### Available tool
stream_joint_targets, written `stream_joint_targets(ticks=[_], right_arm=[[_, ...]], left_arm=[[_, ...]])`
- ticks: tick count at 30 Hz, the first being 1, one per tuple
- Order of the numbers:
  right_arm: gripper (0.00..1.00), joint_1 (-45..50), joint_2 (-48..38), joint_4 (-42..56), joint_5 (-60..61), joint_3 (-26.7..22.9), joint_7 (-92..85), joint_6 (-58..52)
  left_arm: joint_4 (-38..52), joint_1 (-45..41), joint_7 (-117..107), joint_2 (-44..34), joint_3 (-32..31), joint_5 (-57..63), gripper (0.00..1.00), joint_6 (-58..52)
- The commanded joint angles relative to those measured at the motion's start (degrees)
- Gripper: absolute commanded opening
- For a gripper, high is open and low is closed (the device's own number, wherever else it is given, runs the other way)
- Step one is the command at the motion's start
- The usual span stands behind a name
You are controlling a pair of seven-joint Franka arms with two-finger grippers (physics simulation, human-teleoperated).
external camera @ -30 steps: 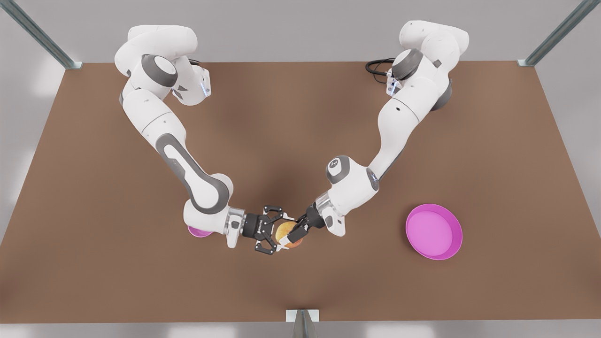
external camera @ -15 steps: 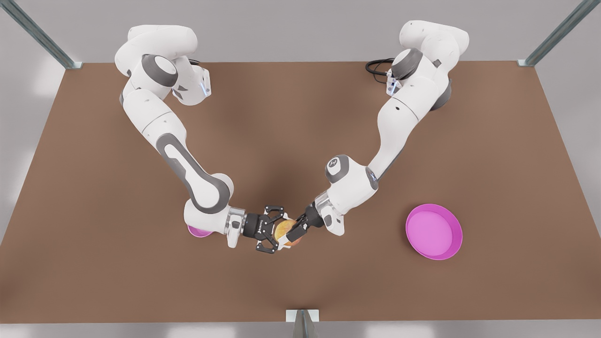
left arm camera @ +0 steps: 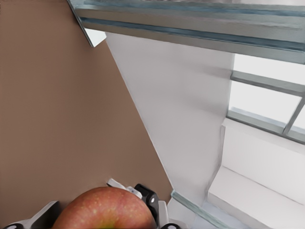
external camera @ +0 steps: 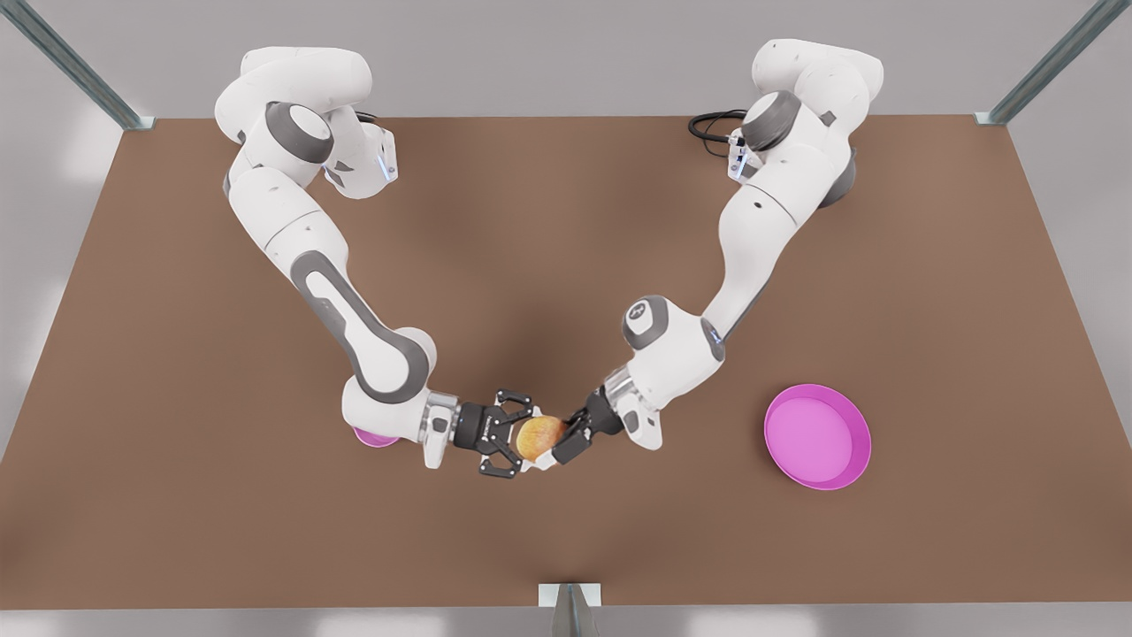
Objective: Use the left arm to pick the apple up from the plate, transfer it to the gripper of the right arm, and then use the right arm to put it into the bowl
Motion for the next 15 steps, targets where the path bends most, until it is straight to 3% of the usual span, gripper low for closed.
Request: stream_joint_targets(ticks=[1, 5, 8, 9, 11, 15], right_arm=[[0.79, -0.1, -0.1, 0.0, 0.0, 0.0, 0.1, -0.4], [0.8, -0.5, -0.2, -0.1, -0.3, 0.0, 0.0, -0.5], [0.8, -2.2, -0.4, -0.7, -1.1, 0.0, 0.0, -1.5], [0.8, -2.8, -0.5, -0.9, -1.5, 0.0, 0.0, -2.0], [0.8, -4.6, -0.8, -1.2, -2.9, -0.1, 0.0, -4.0], [0.8, -9.4, -1.9, -3.0, -16.4, -0.8, 2.8, -9.8]], left_arm=[[0.0, 0.4, 0.1, -0.2, 0.0, 0.0, 1.0, -1.0], [-0.8, 2.4, 0.1, -0.5, -1.0, 0.1, 1.0, -2.2], [-0.8, 10.1, 0.1, -4.9, -1.0, 2.7, 1.0, -20.1], [-0.8, 13.2, 0.1, -7.0, -1.0, 8.1, 1.0, -28.6], [-0.7, 17.3, 1.6, -15.2, -1.0, 30.0, 1.0, -58.7], [-0.1, 25.2, 39.5, -22.9, -1.3, 37.0, 1.0, -96.4]])
